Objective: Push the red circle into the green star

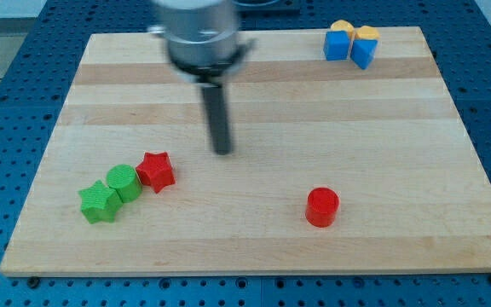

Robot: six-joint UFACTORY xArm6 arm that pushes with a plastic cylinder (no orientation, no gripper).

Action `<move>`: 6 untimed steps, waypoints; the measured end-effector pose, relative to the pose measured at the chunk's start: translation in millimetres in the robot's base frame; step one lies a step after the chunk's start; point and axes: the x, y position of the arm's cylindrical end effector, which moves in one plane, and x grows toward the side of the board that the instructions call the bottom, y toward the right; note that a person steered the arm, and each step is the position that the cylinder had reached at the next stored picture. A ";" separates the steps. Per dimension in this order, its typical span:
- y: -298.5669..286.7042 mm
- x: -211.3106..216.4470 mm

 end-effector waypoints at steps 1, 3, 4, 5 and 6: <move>78.9 22.1; 207.2 39.3; 186.6 76.4; 125.4 90.4; 100.5 90.4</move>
